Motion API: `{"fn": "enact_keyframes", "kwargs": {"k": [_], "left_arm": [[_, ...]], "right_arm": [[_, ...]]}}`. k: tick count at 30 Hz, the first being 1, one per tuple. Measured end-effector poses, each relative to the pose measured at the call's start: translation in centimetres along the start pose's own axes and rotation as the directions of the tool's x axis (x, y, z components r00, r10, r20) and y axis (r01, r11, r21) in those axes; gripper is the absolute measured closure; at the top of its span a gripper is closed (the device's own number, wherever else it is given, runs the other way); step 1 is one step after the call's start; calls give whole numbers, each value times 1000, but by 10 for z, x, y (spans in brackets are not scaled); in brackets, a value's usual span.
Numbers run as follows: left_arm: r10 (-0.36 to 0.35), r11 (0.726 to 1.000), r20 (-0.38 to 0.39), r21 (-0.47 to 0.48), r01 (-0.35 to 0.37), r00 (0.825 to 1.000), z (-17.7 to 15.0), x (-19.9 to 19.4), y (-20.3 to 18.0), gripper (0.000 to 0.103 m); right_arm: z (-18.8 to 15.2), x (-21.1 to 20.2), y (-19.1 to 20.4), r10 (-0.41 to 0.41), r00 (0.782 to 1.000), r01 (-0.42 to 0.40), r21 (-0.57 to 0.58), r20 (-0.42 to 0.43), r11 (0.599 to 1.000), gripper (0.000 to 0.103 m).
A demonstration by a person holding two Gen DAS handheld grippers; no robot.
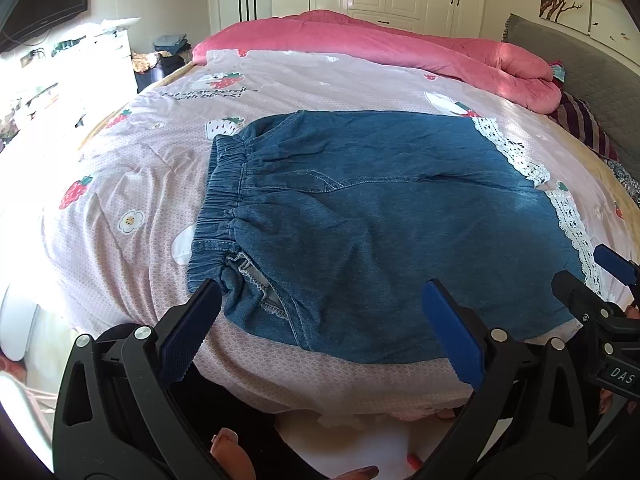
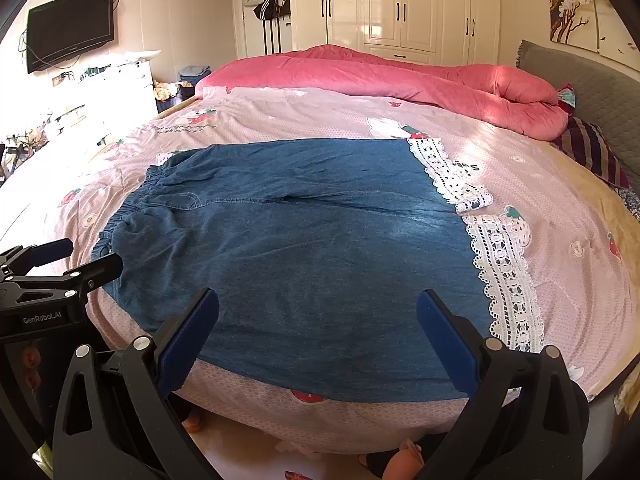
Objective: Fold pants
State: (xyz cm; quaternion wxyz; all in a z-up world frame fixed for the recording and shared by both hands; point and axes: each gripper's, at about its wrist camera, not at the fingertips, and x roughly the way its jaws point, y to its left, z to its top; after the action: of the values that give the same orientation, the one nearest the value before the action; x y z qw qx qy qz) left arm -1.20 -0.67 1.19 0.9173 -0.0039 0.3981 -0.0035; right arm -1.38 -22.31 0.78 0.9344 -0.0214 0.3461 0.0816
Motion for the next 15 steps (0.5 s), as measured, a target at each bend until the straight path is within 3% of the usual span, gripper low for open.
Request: {"fn": "enact_keyframes", "kwargs": {"k": [15], "left_arm": [[27, 999, -5, -26, -27, 1000, 14, 19, 22, 9]], "right_arm": [[21, 25, 2, 26, 1000, -26, -20, -12, 999, 4]]}}
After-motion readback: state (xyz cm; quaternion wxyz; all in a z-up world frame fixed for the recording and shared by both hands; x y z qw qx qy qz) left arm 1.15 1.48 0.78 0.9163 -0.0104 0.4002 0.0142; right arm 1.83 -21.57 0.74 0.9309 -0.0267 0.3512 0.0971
